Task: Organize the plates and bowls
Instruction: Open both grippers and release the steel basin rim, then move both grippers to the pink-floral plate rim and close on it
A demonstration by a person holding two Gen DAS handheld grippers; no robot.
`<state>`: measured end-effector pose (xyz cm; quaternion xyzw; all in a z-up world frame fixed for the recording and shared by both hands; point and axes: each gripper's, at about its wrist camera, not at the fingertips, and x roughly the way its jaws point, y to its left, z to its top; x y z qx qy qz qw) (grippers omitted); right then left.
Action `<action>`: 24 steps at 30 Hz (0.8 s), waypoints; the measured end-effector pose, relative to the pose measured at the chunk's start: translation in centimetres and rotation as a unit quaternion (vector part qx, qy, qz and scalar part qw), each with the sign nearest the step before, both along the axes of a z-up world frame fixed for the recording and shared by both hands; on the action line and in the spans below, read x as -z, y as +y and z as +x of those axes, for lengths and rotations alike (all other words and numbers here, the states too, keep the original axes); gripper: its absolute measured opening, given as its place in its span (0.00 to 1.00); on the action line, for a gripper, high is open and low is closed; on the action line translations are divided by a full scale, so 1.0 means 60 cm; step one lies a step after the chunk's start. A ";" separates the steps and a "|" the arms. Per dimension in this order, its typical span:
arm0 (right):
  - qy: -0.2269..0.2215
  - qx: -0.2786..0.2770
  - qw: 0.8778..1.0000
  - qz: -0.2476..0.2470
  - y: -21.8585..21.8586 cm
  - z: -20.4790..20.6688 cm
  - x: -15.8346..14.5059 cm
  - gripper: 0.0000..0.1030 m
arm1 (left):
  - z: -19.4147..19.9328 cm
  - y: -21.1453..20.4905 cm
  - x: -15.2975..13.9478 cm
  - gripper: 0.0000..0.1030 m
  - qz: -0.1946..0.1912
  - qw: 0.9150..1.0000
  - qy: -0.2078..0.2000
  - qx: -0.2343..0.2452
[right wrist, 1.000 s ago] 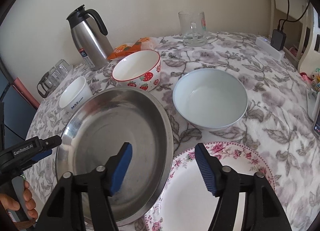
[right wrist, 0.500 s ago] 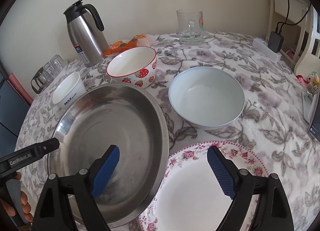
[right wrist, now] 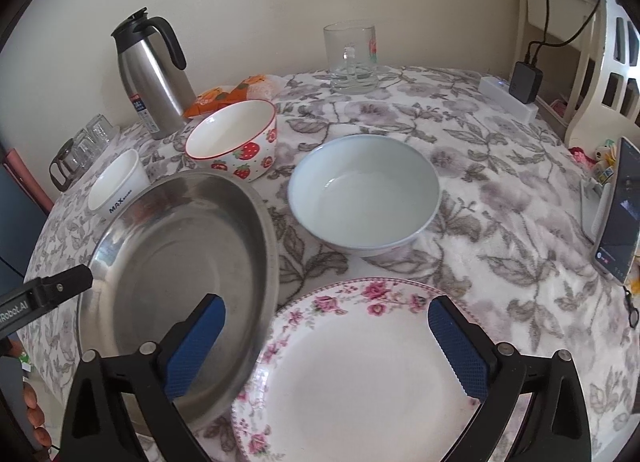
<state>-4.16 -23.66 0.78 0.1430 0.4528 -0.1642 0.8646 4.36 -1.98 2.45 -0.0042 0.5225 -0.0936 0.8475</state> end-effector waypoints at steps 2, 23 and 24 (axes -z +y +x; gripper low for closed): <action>-0.003 0.005 1.000 -0.006 -0.009 -0.011 -0.004 1.00 | -0.008 -0.011 -0.005 0.92 -0.012 1.000 0.001 0.007; -0.042 0.149 0.988 0.017 -0.148 -0.177 -0.013 1.00 | -0.148 -0.151 -0.071 0.99 -0.107 0.983 -0.061 0.139; -0.040 0.151 0.988 0.018 -0.149 -0.181 -0.011 1.00 | -0.156 -0.156 -0.070 0.99 -0.107 0.982 -0.057 0.142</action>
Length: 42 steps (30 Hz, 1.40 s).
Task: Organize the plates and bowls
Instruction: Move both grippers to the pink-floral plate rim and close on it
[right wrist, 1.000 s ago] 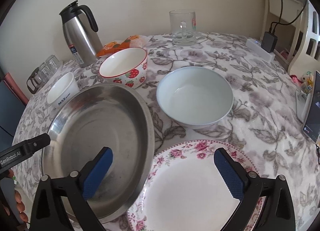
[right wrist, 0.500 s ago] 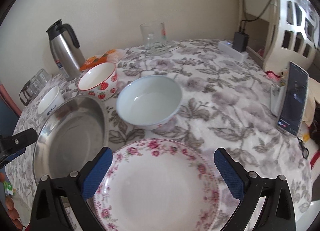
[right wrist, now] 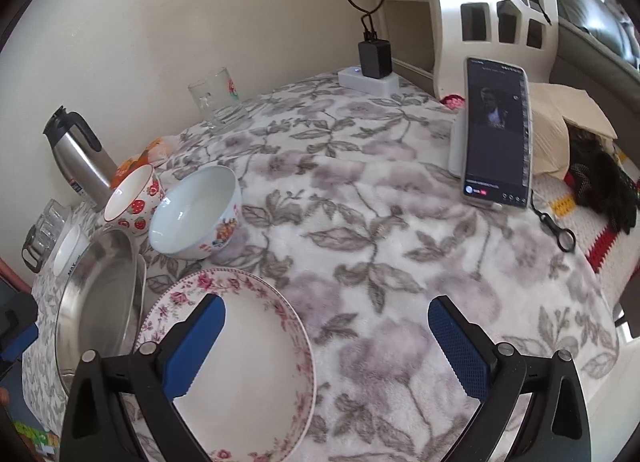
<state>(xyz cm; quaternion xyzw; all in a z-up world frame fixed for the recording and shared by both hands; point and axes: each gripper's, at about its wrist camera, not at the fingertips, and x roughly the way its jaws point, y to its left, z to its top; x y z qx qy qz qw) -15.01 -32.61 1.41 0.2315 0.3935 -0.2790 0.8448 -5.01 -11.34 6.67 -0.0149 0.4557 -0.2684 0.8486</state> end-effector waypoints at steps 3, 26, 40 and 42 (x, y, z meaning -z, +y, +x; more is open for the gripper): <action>0.006 0.000 1.000 0.003 -0.001 -0.010 0.006 1.00 | -0.019 -0.015 0.007 0.99 0.014 1.000 0.008 0.006; 0.013 -0.034 0.999 0.037 0.020 0.000 0.032 0.81 | -0.080 -0.024 0.081 0.96 0.013 0.993 0.116 0.006; 0.020 -0.047 0.994 0.094 0.023 0.012 0.077 0.46 | -0.060 -0.011 0.150 0.78 0.028 0.983 0.177 -0.040; 0.022 -0.048 0.994 0.097 0.022 0.013 0.083 0.37 | -0.055 -0.007 0.157 0.75 0.029 0.982 0.182 -0.047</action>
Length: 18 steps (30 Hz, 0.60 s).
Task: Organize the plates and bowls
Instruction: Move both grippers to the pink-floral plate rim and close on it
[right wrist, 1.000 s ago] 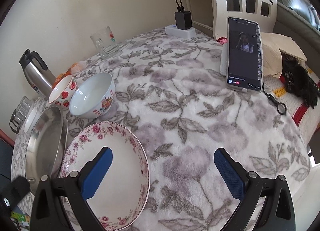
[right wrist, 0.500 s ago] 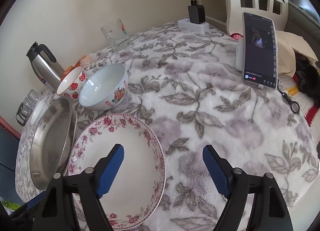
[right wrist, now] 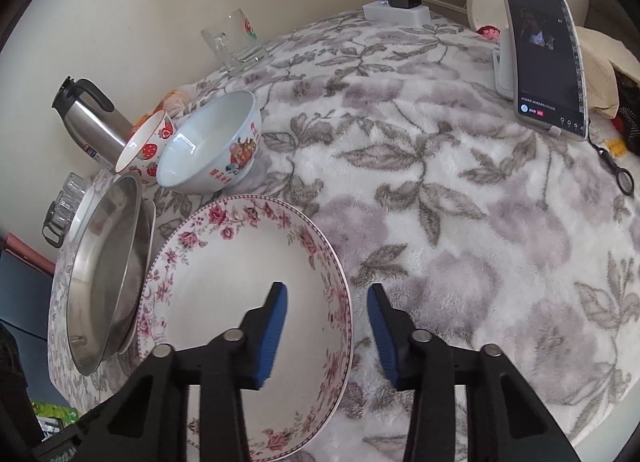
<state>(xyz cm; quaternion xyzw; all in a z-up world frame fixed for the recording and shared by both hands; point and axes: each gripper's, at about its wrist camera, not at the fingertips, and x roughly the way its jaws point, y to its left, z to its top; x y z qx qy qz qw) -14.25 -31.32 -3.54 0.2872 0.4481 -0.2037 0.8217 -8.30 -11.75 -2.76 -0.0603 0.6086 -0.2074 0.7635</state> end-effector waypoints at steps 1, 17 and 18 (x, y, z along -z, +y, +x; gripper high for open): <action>0.002 0.000 1.000 0.000 -0.001 0.001 0.002 0.33 | 0.002 0.002 0.003 0.72 -0.002 1.000 0.002 -0.003; -0.008 -0.003 1.000 0.017 -0.009 -0.003 0.016 0.14 | 0.025 0.006 0.041 0.22 -0.008 1.000 0.009 -0.021; -0.009 -0.002 1.000 0.018 -0.009 -0.003 0.016 0.14 | 0.026 0.004 0.042 0.22 -0.009 1.000 0.006 -0.020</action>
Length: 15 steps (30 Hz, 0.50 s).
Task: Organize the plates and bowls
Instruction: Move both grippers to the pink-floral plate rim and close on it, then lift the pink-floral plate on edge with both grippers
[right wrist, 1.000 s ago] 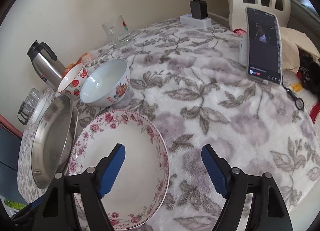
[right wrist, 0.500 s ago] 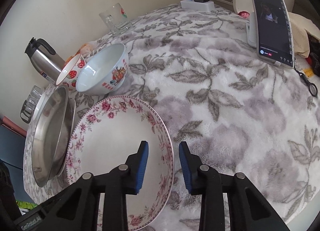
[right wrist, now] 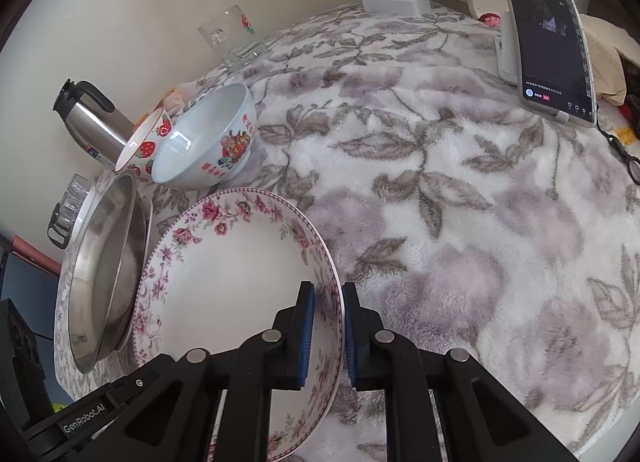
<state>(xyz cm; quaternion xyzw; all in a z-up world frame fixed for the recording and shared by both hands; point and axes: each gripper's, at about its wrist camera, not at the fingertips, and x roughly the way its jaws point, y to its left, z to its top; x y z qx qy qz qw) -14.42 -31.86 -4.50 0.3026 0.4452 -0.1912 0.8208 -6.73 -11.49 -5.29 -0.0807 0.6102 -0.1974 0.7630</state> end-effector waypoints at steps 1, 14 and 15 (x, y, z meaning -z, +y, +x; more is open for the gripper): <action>-0.001 0.001 1.000 0.002 0.000 0.000 0.000 0.14 | 0.000 -0.001 0.001 0.21 -0.001 1.000 -0.002 0.001; -0.008 -0.005 1.000 0.002 -0.001 -0.001 0.002 0.14 | 0.008 -0.026 -0.003 0.21 0.010 0.999 -0.023 0.030; -0.008 -0.005 1.000 0.001 -0.001 -0.001 0.001 0.14 | 0.008 -0.027 -0.004 0.21 0.012 0.999 -0.024 0.031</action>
